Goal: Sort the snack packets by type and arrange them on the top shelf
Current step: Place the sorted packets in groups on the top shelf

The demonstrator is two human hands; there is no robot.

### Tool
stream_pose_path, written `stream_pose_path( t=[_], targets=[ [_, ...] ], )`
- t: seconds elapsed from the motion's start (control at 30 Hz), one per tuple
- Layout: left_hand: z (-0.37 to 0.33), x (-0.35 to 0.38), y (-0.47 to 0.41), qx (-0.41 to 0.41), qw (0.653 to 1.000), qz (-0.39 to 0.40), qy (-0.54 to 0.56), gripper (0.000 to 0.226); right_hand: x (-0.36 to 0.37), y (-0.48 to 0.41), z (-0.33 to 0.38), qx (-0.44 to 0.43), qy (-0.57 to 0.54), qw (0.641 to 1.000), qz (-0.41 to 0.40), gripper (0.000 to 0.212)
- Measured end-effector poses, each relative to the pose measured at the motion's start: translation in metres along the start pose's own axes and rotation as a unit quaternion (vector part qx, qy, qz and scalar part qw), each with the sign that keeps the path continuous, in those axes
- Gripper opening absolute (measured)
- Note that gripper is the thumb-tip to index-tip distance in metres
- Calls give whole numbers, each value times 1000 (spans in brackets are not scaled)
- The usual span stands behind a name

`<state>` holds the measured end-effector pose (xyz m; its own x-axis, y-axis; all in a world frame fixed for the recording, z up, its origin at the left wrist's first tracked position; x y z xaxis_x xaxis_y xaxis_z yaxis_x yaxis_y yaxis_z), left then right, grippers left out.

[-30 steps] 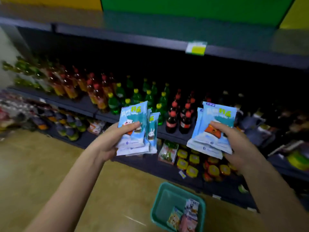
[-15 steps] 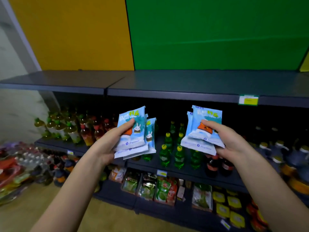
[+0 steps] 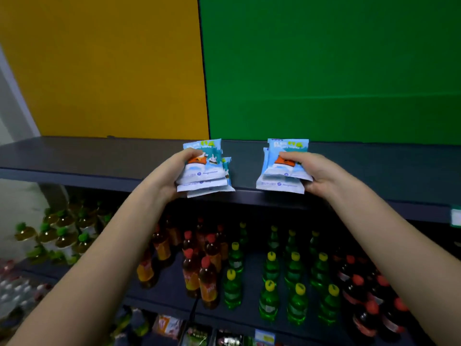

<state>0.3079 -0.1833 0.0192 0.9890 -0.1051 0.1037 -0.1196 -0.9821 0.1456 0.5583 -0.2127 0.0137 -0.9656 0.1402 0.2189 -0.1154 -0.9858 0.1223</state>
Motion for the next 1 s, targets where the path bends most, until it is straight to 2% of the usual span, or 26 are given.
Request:
stream_pose_path(
  t=[0.17,0.43,0.63,0.77,0.9,1.0],
  targets=[
    [-17,3,-93,-17,999,-16,-42,24,16,-89,13,17,23,1000,-9,17],
    [-22,10,-207,-44,993,17,-107,21,28,-189,13,37,49,995,-78,11],
    [-26,17,-257,-3,983,-28,-182,54,37,-233,9,6,107,988,-111,10],
    [-22,26,-272,41,968,-44,-243,37,40,-243,1,-30,159,975,-155,13],
    [-16,26,-279,86,925,-73,-364,52,47,-243,-3,-76,269,940,-194,13],
    [-20,27,-274,149,866,-110,-465,53,52,-236,-1,-79,337,918,-192,32]
  ],
)
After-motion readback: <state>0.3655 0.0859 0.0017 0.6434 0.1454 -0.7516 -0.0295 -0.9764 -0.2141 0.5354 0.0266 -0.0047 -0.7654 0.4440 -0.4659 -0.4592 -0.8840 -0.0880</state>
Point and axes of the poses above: each hand's wrist, its own y-axis away from the middle knuckle, its own x-axis out of the palm, z = x × y, the point moved 2 cm from there along -y, towards the middle knuckle
